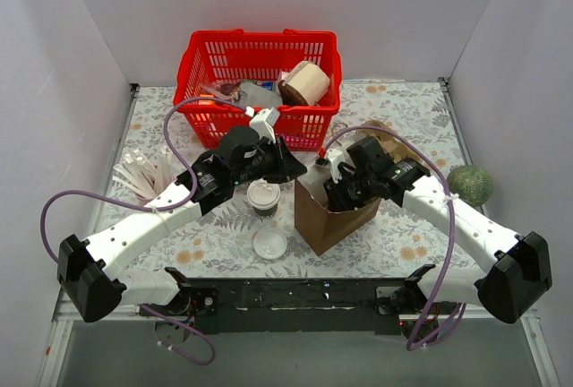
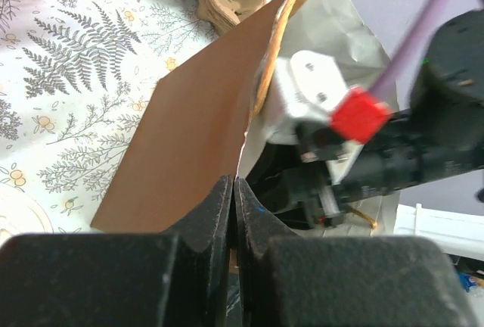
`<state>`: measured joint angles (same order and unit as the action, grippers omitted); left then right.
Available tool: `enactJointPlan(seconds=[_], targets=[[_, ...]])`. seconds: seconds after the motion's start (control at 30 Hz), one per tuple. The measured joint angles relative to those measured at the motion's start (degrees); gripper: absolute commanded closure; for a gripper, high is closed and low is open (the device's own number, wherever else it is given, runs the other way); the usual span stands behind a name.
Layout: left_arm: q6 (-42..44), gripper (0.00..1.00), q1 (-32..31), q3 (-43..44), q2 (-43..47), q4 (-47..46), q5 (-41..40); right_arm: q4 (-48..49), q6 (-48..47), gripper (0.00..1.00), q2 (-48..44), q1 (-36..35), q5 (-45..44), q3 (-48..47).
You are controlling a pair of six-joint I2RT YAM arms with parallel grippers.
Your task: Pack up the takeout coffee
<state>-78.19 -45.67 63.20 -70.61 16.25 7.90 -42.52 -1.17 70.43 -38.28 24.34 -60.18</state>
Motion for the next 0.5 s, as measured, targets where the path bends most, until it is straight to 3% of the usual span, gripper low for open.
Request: enactJointPlan(seconds=[0.17,0.33,0.5], targets=[[-0.68,1.0,0.02,0.0,0.13,0.04,-0.02,2.51,-0.96,0.74,0.17,-0.17,-3.26,6.38],[-1.2,1.0,0.02,-0.17,0.22,-0.11,0.04,11.78,-0.26,0.72,-1.6,-1.29,-9.22,12.13],[-1.62,1.0,0.07,-0.2,0.22,-0.68,0.26,15.06,1.81,0.68,-3.02,-1.4,-12.5,13.79]])
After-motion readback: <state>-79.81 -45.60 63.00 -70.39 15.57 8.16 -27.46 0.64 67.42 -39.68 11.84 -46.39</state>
